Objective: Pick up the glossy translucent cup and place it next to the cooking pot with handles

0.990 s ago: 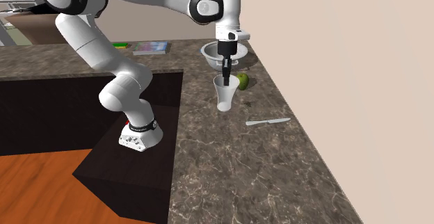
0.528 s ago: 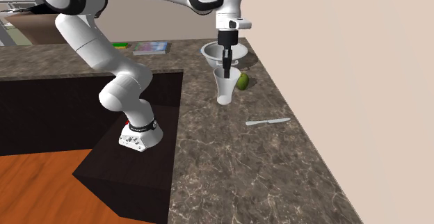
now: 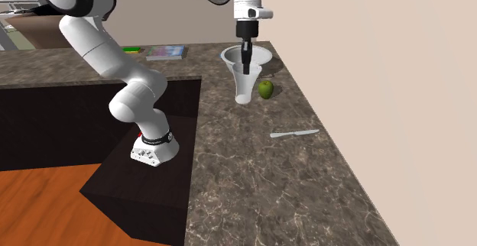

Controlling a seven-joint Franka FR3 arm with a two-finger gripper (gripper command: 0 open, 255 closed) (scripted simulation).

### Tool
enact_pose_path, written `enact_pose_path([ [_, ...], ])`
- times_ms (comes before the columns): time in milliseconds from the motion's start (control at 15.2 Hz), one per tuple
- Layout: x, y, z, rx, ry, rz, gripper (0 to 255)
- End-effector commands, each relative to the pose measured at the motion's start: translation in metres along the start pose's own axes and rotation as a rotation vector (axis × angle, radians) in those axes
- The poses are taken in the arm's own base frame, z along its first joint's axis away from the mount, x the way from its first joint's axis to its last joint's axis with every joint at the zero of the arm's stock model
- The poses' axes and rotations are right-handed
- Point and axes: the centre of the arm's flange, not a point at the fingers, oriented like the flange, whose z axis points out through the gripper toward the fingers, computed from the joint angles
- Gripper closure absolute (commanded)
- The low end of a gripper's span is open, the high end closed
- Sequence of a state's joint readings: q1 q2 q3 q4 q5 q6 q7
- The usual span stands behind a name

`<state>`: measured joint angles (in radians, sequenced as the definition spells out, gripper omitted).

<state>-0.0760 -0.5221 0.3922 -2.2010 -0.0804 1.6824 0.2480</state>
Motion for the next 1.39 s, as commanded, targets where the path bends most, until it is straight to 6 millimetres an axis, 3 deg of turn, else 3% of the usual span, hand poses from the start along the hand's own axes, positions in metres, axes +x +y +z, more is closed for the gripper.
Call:
enact_pose_path([
  [0,-0.015,-0.02,-0.006,0.0,0.0,0.0,255],
  [1320,-0.156,-0.233,-0.072,0.0,0.0,0.0,255],
])
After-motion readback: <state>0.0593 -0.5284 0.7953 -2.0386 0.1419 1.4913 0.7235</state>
